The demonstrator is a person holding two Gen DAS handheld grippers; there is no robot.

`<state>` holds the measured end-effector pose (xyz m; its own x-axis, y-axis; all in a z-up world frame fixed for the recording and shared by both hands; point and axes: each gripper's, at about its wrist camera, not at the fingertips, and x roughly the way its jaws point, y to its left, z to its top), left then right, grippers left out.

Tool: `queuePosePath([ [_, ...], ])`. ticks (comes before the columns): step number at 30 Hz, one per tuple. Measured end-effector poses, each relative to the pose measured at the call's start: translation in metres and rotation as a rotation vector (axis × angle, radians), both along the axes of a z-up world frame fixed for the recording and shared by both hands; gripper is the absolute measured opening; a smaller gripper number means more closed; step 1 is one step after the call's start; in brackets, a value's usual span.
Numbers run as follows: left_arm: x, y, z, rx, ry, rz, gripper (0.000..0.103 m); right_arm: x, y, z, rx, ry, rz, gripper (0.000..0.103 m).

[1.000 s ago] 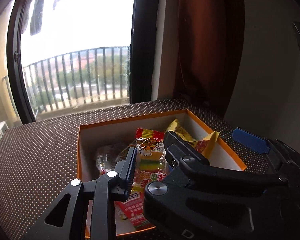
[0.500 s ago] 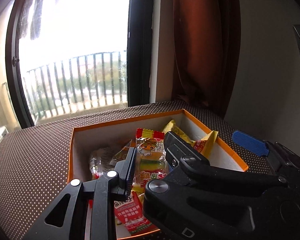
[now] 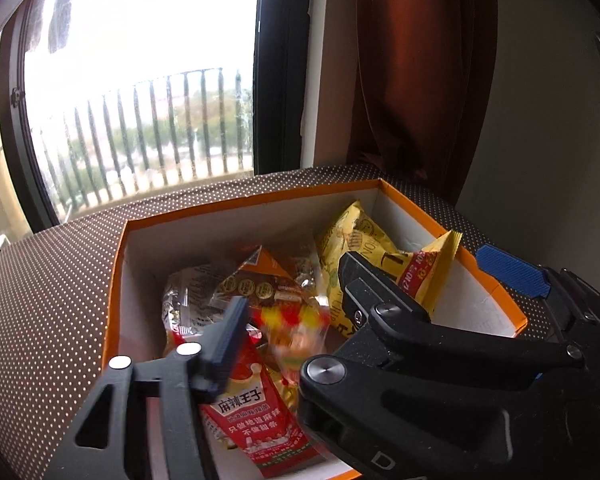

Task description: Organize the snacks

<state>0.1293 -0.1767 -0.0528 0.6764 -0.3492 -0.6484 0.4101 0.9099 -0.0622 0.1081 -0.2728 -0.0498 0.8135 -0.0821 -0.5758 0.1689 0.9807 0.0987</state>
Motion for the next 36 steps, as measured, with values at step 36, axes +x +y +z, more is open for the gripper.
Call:
queuePosePath([
  [36, -0.083, 0.100, 0.019, 0.038, -0.171, 0.118, 0.102, -0.061, 0.084, -0.001, 0.024, -0.071, 0.048, 0.101],
])
